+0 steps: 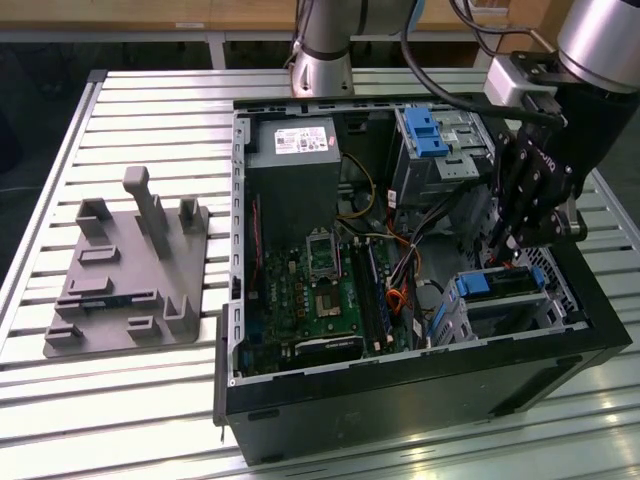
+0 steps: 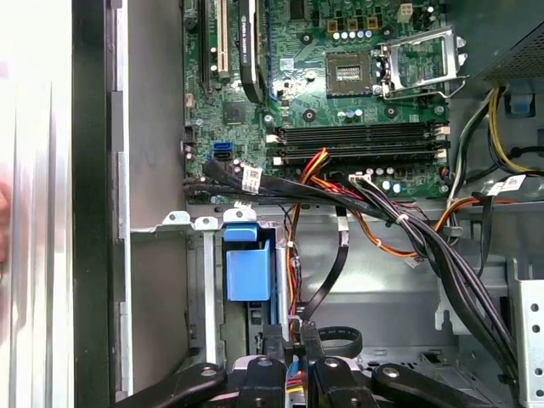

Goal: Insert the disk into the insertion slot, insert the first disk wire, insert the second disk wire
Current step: 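Insert the second disk wire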

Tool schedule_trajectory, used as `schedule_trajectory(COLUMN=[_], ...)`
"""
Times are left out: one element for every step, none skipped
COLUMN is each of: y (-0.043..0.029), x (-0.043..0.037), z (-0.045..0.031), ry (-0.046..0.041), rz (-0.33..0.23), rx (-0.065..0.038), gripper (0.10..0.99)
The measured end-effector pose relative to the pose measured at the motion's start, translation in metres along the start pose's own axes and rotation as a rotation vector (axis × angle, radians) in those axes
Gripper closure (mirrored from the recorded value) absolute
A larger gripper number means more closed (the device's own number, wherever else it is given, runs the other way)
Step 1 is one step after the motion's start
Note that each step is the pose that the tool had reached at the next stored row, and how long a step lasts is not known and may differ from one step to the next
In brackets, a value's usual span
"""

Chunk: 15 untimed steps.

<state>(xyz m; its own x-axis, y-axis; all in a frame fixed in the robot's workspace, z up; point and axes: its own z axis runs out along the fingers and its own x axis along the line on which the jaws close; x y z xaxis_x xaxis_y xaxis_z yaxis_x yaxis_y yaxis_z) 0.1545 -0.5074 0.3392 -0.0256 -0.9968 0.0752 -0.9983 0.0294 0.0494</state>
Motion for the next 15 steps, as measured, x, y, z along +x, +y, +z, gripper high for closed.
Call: schedule_trajectory(y=[0.0,-0.0001,-0.0001,-0.0001,-0.0001,-0.0001,-0.0001,-0.0001,-0.0001,-0.0001,-0.0001,-0.0001,-0.0001,-0.0002,-0.0002], x=[0.0006,0.0016,0.0024,0.0026,0.0026,0.0026,0.0026,0.0026,0.0027,0.0027,0.0029,0.0032,0.0035,0.0041,0.0047], z=[0.0,0.0,0.0002,0.0001,0.0002,0.0002,0.0001,0.0001,0.0001,0.0001,0.0001,0.0001,0.0002,0.0002,0.0003], ry=[-0.0101,-0.0243,-0.0316,-0.0321,-0.0322,-0.0322,-0.0322,-0.0321,-0.0321,-0.0322,-0.0321,-0.0321,-0.0322,-0.0322,-0.0321], rz=[-0.001,-0.001,-0.002,-0.002,-0.002,-0.002,-0.002,-0.002,-0.002,-0.002,-0.002,-0.002,-0.002,-0.002,-0.002], rx=[0.0,-0.001,-0.001,-0.001,-0.001,-0.001,-0.001,-0.001,-0.001,-0.001,-0.001,-0.001,-0.001,-0.001,-0.001], gripper=[0.886,0.886,0.886,0.886,0.886,0.886,0.886,0.886,0.886,0.886,0.886,0.886,0.886,0.886,0.886])
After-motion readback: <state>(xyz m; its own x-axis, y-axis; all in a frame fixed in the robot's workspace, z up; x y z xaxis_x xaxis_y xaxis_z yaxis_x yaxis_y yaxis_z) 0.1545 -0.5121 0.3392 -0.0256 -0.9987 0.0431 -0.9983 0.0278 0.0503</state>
